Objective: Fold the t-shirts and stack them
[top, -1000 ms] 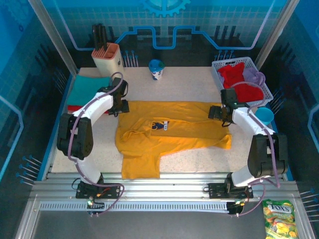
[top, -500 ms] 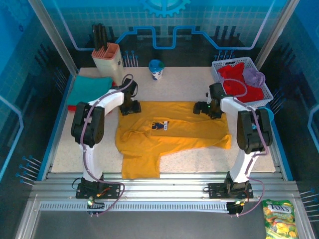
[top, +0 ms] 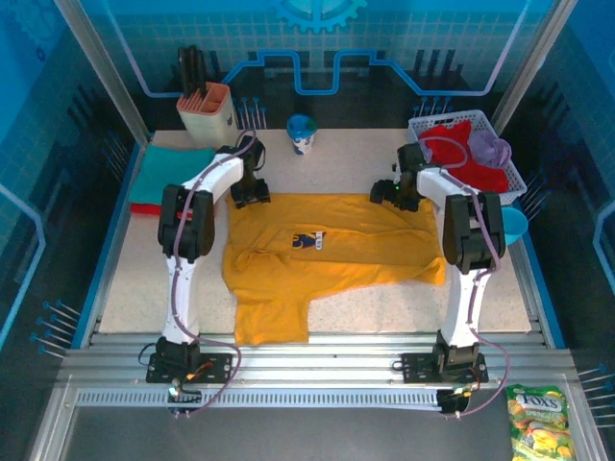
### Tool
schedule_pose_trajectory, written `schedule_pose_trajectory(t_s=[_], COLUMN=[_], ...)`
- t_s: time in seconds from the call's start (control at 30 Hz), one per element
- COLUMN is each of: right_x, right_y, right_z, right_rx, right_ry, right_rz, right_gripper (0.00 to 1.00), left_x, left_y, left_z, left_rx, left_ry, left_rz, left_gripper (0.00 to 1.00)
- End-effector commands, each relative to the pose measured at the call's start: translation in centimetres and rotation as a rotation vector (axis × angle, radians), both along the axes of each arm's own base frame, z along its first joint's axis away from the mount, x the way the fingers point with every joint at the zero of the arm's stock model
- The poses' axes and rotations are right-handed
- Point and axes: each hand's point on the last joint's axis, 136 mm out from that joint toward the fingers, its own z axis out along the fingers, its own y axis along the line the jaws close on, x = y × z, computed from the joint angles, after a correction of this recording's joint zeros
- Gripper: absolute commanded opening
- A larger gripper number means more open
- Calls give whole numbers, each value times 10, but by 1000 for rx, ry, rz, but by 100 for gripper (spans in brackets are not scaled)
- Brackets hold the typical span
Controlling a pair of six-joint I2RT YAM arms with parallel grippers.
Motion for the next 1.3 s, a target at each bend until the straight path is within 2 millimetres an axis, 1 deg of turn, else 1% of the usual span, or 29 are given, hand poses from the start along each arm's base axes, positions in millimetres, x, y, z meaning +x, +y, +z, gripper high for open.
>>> schedule_pose_trajectory(t_s=[0.0, 0.07, 0.2, 0.27, 0.37, 0.43, 0.5, 0.6, 0.63, 0.7, 0.77, 0.83, 0.93, 1.0, 1.07, 1.27], right_x=[-2, 1, 12, 18, 28, 36, 39, 30, 22, 5, -15, -34, -50, -53, -52, -37], right_y=[-2, -3, 3, 5, 4, 1, 0, 0, 0, -4, -9, -19, -26, -32, -34, -34], right_z=[-9, -9, -11, -6, 9, 20, 36, 58, 61, 58, 50, 42, 29, 19, 10, -5], right_rx=[19, 11, 40, 36, 16, 36, 28, -17, -25, -36, -60, -98, -100, -101, -94, -92], right_ry=[73, 93, 95, 91, 33, 20, -3, -41, -38, 7, 60, 78, 97, 121, 146, 164], right_rz=[-12, -19, -19, -13, 0, -10, -6, 17, 19, 8, -1, -19, -30, -38, -36, -32], right_gripper=[86, 87, 87, 86, 88, 87, 88, 93, 94, 95, 95, 96, 96, 96, 95, 93], left_x=[-2, 4, 19, 26, 38, 48, 51, 44, 39, 26, 10, -4, -18, -24, -27, -28], left_y=[11, 12, 12, 12, 18, 23, 28, 22, 19, 14, 9, 5, 0, 0, 1, 7], left_z=[-11, -12, -15, -13, -2, 9, 25, 54, 62, 67, 64, 57, 43, 26, 14, -12], left_rx=[34, 45, 31, 36, 66, 47, 31, 7, -9, -55, -70, -70, -58, -57, -50, -18], left_ry=[79, 79, 69, 72, 27, -14, -29, -79, -101, -112, -91, -77, -58, -28, 1, 68], left_rz=[-11, -17, -6, -13, -37, -23, -8, -18, -17, -9, -11, -24, -36, -31, -28, -14], left_gripper=[52, 52, 52, 51, 52, 52, 53, 56, 57, 58, 58, 58, 60, 61, 60, 60])
